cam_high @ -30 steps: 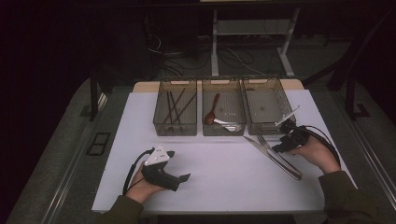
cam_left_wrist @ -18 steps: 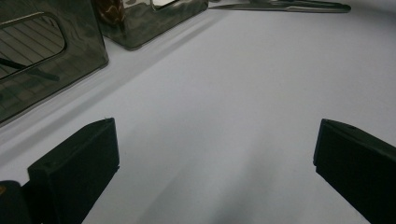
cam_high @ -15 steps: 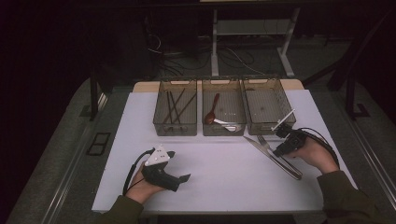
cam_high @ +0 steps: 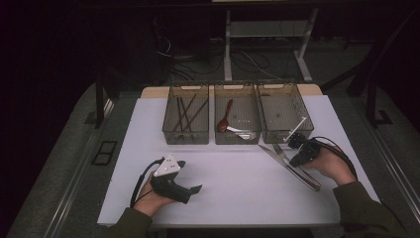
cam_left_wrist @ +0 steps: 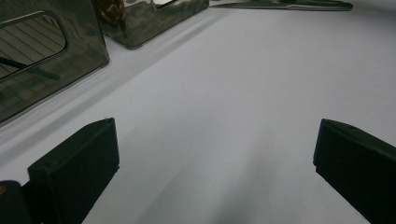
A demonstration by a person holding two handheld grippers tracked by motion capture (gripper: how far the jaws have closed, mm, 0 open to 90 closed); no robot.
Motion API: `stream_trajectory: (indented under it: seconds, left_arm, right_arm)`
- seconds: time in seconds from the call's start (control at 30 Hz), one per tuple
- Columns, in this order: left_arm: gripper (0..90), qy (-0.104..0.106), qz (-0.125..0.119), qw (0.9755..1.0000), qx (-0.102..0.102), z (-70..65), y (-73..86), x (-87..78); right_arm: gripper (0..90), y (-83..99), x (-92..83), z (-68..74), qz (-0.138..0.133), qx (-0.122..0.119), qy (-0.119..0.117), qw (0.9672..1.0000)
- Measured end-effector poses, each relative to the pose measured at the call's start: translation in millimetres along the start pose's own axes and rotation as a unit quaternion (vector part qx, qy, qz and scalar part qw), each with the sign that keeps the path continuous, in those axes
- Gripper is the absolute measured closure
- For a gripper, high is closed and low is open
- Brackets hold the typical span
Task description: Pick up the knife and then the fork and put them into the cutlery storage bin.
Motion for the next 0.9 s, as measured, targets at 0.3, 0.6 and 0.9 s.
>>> stream_trajectory:
  seconds: [0.3, 0.6, 0.9]
  left_arm:
    - [0.0, -0.001, 0.000, 1.0000, 0.002, 0.0, 0.0, -0.2]
    - [0.0, -0.001, -0.001, 1.0000, 0.000, 0.0, 0.2, -0.1]
    - [0.0, -0.001, 0.000, 1.0000, 0.002, -0.1, 0.2, -0.1]
  right_arm:
    - [84.1, -0.7, 0.5, 2.0, 0.004, 0.009, 0.010, 0.9999]
    - [84.6, 2.0, -0.9, -0.3, -0.009, 0.006, 0.002, 0.9999]
    - [84.6, 12.3, -12.2, -7.4, -0.052, 0.010, 0.002, 0.9986]
Point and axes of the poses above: each handheld gripper's, and its own axes: x roughly forward along the jaws, y roughly out of its underside, z roughly to its left, the point moved 5 cm from there along x, roughly forward along the jaws, and after that the axes turned 9 degrees about -y, right-handed, at the moved point
